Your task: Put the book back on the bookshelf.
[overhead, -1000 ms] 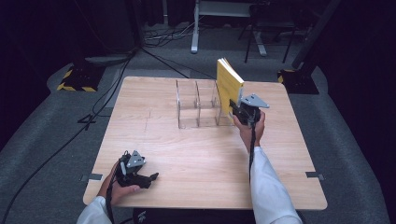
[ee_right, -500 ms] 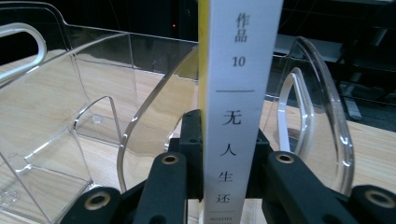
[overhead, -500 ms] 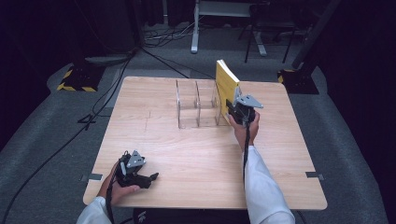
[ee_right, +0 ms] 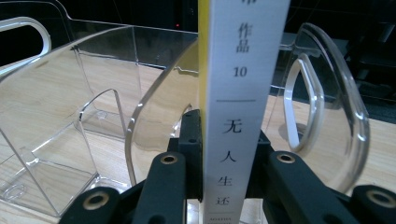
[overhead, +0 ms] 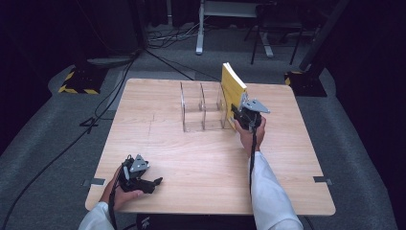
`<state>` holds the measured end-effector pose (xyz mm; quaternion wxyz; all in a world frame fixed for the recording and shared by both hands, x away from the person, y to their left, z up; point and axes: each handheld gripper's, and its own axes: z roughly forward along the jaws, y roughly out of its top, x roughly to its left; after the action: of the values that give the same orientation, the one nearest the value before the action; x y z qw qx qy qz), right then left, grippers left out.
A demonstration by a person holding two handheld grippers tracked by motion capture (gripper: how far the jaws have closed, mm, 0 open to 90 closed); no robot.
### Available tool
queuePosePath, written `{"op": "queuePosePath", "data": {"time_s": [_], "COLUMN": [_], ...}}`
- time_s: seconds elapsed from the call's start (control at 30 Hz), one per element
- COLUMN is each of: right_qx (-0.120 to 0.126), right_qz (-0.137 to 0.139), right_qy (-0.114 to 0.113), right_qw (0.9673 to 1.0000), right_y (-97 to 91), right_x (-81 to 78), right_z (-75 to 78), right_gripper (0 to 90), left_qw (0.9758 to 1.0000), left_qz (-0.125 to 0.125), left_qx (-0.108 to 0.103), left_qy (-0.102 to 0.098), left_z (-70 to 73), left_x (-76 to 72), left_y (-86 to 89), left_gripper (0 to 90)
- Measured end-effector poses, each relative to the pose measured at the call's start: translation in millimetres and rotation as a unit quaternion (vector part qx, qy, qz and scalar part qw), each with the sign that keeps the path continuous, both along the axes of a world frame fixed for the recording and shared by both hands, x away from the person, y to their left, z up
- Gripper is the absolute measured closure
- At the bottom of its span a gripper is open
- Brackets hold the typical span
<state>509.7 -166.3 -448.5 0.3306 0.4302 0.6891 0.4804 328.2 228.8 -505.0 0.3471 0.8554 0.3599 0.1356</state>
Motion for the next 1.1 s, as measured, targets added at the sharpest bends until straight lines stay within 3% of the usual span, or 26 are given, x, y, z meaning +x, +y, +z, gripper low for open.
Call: {"op": "queuePosePath", "data": {"time_s": [0.37, 1.1], "right_qx": [-0.004, -0.018], "right_qz": [-0.007, 0.000], "right_qy": [0.008, 0.005], "right_qw": [0.9999, 0.9998], "right_y": [-1.9, -19.7], "right_x": [-3.7, -23.9], "right_z": [-2.8, 6.3], "right_gripper": [75.0, 61.7], "left_qw": [1.0000, 1.0000], "left_qz": [-0.001, 0.000], "left_qx": [0.002, 0.002], "left_qy": [0.000, 0.000], "left_z": [0.1, 0.1], "left_x": [0.1, 0.1], "left_y": [0.2, 0.3], "left_gripper": [14.9, 14.9]}}
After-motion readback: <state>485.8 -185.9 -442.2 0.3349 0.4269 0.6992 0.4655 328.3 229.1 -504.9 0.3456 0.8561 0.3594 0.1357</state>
